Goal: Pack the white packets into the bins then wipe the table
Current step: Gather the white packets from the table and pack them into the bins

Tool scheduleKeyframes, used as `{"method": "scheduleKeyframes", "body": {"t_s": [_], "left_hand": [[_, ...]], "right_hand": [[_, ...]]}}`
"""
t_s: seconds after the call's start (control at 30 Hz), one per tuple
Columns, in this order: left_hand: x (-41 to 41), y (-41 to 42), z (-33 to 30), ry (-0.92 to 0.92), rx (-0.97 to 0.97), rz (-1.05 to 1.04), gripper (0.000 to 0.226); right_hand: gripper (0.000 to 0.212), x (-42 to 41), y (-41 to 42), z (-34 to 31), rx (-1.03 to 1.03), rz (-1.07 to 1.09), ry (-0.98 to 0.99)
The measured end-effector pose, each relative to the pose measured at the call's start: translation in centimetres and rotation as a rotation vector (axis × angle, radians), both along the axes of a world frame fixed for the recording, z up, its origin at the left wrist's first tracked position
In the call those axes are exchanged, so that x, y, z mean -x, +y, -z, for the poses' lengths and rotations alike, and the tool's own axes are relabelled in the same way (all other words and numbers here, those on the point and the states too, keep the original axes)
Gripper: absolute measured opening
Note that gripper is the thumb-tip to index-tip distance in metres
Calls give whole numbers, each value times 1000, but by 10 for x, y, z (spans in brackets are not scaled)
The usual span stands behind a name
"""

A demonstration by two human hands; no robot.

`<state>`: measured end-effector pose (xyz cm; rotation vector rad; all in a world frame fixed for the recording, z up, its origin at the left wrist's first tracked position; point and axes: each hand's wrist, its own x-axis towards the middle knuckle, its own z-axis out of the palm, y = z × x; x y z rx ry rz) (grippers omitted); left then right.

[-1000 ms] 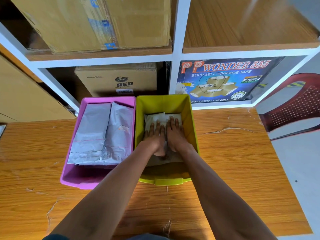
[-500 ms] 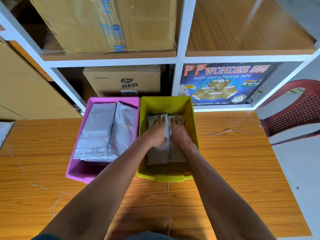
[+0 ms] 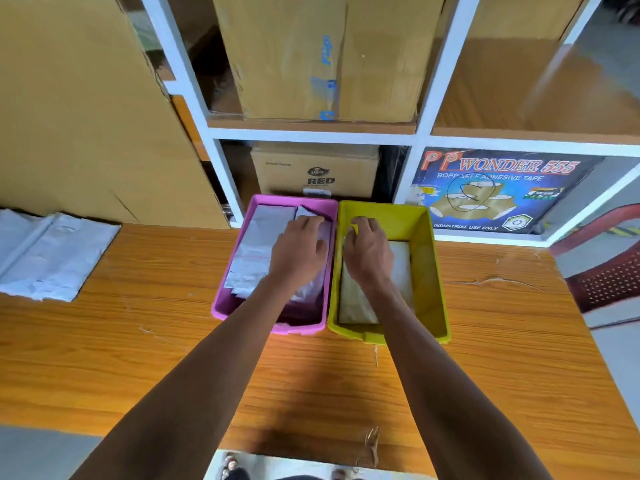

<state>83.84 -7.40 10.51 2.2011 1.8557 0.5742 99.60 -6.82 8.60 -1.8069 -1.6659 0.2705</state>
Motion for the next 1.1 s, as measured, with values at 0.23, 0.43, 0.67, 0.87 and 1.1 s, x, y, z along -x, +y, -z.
{"method": "scheduleKeyframes", "body": {"t_s": [0.23,0.43,0.67,0.87,1.1], "left_hand": [[113,-37,8,-23,59,-124,49],[237,-74,12,-81,86,-229,52],[391,-128,33,-113,117,-382,53],[483,-154,39,-169,179,-554,51],[542,-147,53,-270,201,-630,51]], "right_hand": [[23,93,-32,-2,-99,-151,-20],[24,219,-55,-4,-126,-321,14],[28,376,-84,12,-17,-506,-1],[25,463,-92,24,121,-598,23],[25,538,-60,38,251,-607,0]]}}
